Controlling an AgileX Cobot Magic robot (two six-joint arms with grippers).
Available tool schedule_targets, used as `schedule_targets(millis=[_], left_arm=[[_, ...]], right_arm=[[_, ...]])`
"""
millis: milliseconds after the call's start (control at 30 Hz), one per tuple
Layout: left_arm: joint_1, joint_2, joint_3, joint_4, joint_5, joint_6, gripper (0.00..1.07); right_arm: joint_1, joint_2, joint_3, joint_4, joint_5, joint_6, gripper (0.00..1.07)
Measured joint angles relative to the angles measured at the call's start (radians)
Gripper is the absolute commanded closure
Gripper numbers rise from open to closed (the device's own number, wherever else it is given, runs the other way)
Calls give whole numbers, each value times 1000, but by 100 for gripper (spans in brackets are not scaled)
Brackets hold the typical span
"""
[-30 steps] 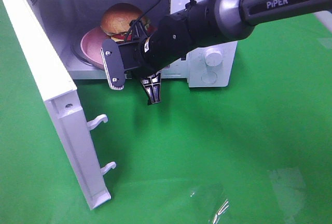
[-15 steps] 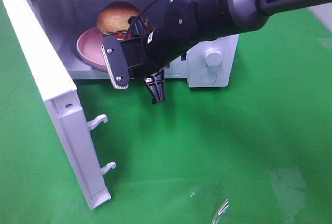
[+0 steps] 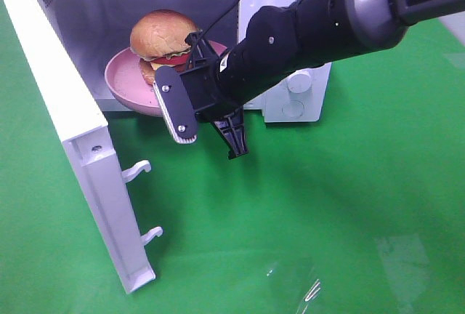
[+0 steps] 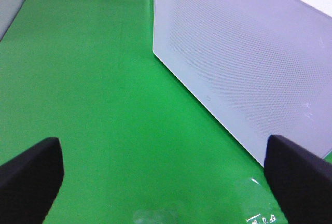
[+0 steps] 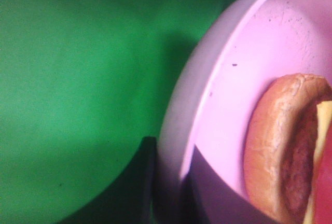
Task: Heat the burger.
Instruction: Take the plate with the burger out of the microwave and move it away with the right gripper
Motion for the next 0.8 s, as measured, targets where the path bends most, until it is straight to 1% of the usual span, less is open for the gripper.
schedule_targets(millis=[133,300,367,467,500,533,600,700,800], left_arm=[[0,0,0,0,0,0,10],[0,0,0,0,0,0,10],[0,0,0,0,0,0,10],[0,0,0,0,0,0,10],[0,0,0,0,0,0,10],[0,0,0,0,0,0,10],[0,0,0,0,0,0,10],[0,0,0,0,0,0,10],[0,0,0,0,0,0,10]], right_arm=[[-3,-57,64,14,-19,-12,107],[-4,-79,96,14,-27,-12,107],[-4,-106,147,14,-48,-14,107],[-4,-116,161,14,-54,-15,107],[-4,-137,186,8,-56,-16,107],[-4,-137,186,8,-56,-16,107],[-4,-172,239,-24,-63,-17,107],[-4,-181,253,-30,-64,-17,107],[-5,-215,302,-38,-71,-17,107]])
